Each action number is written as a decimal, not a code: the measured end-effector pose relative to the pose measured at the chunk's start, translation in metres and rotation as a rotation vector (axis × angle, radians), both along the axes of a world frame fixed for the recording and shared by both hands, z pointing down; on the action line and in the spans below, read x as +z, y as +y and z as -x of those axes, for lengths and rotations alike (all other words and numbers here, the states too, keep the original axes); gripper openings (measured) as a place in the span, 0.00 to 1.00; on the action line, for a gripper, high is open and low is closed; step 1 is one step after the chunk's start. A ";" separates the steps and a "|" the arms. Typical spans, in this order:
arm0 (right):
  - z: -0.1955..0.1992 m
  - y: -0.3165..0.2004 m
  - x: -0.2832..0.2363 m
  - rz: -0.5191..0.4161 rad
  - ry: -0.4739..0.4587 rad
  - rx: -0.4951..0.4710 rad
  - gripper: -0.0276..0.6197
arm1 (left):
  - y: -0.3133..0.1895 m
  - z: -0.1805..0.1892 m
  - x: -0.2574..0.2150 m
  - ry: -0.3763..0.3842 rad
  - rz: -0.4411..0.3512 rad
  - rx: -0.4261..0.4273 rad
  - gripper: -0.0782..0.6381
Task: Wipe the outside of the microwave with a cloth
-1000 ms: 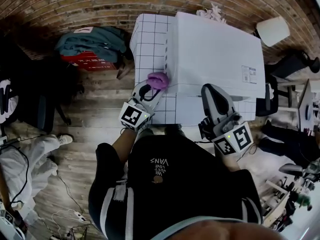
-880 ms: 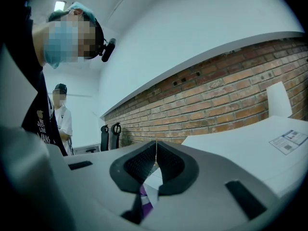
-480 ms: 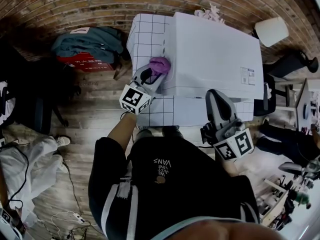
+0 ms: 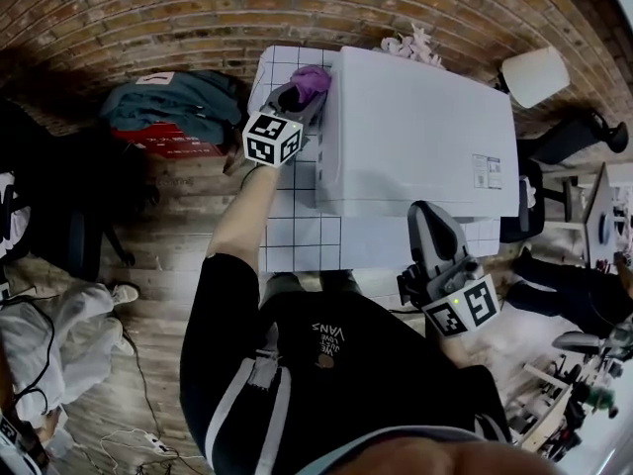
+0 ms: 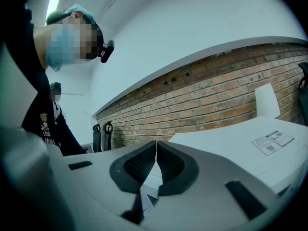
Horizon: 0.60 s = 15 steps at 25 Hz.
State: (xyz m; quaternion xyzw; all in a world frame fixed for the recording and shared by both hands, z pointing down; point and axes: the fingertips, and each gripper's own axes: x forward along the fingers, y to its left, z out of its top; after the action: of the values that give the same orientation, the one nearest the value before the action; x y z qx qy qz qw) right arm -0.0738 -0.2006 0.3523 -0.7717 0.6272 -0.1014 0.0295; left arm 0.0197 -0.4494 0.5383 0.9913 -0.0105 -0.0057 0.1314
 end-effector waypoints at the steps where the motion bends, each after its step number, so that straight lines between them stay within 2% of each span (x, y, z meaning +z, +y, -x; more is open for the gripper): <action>1: -0.001 0.001 0.001 0.003 -0.003 0.003 0.04 | -0.005 -0.006 0.001 -0.009 0.005 -0.007 0.29; 5: -0.005 0.002 0.002 0.010 -0.010 0.009 0.04 | -0.018 -0.019 0.002 -0.032 -0.003 -0.019 0.29; 8: -0.005 0.003 0.001 0.005 -0.011 0.005 0.04 | -0.020 -0.015 0.002 -0.026 -0.001 -0.037 0.29; 15: -0.004 0.001 -0.004 -0.022 -0.016 -0.016 0.04 | 0.019 0.040 -0.005 0.039 -0.011 -0.021 0.29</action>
State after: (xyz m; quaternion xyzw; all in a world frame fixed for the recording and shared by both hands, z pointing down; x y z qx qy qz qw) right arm -0.0698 -0.1992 0.3486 -0.7653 0.6343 -0.1011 0.0422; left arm -0.0207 -0.4308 0.5337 0.9915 -0.0183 -0.0264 0.1258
